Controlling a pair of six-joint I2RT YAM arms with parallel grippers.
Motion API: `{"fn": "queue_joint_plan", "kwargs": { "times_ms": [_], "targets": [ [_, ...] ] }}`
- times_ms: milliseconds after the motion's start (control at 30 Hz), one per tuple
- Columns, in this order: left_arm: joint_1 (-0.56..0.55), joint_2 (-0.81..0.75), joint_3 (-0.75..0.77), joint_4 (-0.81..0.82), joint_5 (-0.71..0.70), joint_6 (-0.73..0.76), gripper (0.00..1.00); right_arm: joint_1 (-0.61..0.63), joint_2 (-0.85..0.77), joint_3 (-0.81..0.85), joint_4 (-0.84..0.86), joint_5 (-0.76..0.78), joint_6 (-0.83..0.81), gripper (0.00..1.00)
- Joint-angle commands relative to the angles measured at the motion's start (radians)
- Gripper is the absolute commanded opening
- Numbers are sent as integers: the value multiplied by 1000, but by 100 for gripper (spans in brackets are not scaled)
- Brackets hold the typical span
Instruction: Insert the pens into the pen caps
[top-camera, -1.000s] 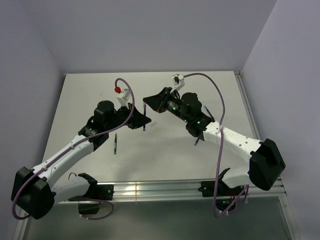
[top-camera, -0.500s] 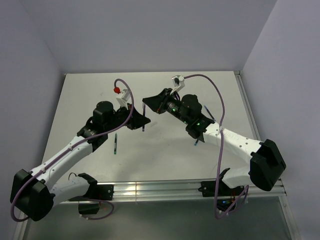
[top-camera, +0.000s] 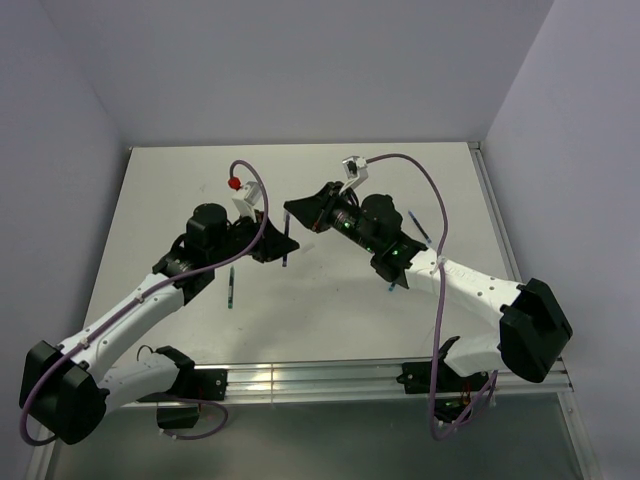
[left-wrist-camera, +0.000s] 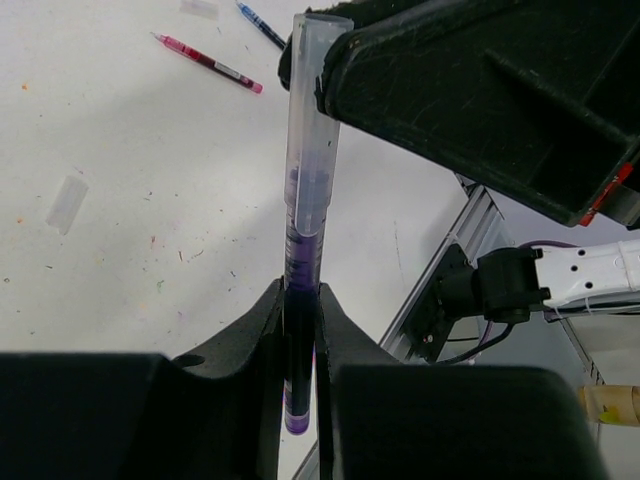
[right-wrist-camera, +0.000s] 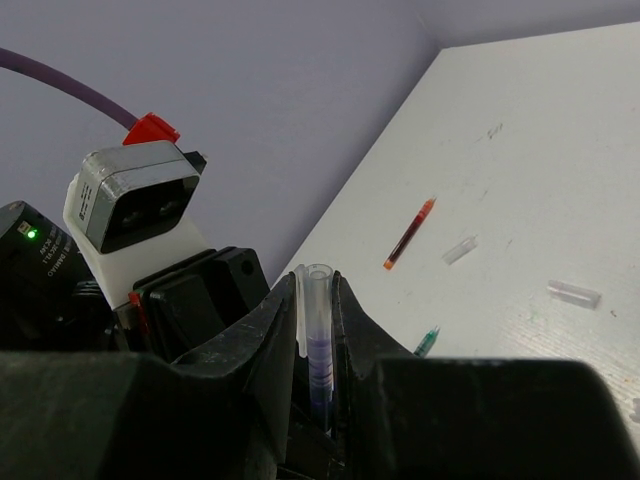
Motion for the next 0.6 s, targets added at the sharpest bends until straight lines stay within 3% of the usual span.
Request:
{"fn": "queue_joint_plan", "kwargs": {
  "times_ms": [0, 233, 467, 567],
  "targets": [
    [68, -32, 81, 278, -213, -6, 0, 104, -19, -63, -203, -244, 22, 0],
    [67, 20, 125, 216, -129, -9, 2, 97, -10, 27, -303, -171, -9, 0],
    [56, -21, 122, 124, -121, -9, 46, 21, 32, 188, -408, -125, -1, 0],
    [54, -65, 113, 68, -133, 3, 55, -19, 90, 302, -497, -99, -27, 0]
  ]
}}
